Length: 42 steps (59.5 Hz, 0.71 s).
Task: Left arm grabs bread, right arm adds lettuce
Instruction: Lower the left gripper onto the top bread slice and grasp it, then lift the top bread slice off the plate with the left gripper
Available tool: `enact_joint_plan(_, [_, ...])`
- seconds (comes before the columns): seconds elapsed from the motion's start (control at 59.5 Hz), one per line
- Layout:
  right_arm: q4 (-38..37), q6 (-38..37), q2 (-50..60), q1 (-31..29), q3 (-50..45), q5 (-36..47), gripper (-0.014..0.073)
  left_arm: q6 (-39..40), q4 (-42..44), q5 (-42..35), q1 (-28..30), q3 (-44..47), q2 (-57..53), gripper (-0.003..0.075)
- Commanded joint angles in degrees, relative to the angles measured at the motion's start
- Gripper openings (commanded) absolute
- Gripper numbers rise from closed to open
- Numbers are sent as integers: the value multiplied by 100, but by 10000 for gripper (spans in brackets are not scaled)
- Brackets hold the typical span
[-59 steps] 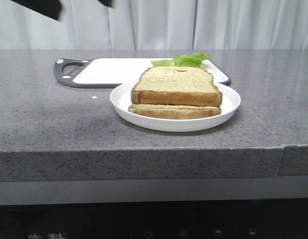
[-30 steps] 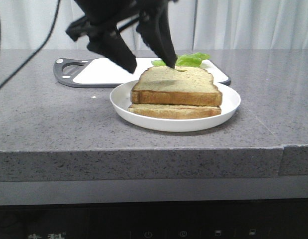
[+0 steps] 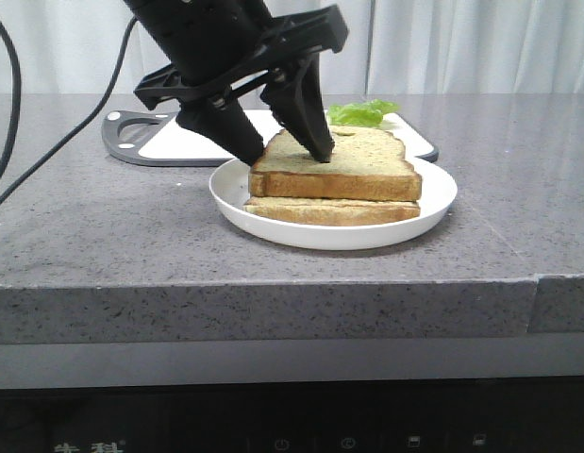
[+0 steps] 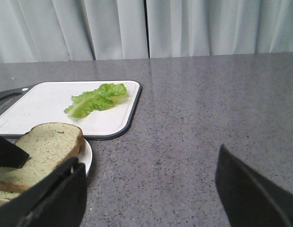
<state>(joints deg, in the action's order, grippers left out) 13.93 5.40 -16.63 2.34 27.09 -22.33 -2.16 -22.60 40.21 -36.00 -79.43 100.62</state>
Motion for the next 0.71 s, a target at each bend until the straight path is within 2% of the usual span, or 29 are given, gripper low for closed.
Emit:
enact_joint_plan(0.0, [41,50,-103,-35,189,420,576,34,5,-201,-44,-188,-240,295])
enact_joint_plan(0.135, [41,50,-103,-35,189,420,576,34,158,-201,-33,-165,-240,100])
enact_joint_plan(0.235, [41,50,-103,-35,189,420,576,34,226,-182,-7,-166,-240,-15])
enact_joint_plan(0.689, [41,50,-103,-35,189,425,576,34,109,-431,119,-166,-777,-21])
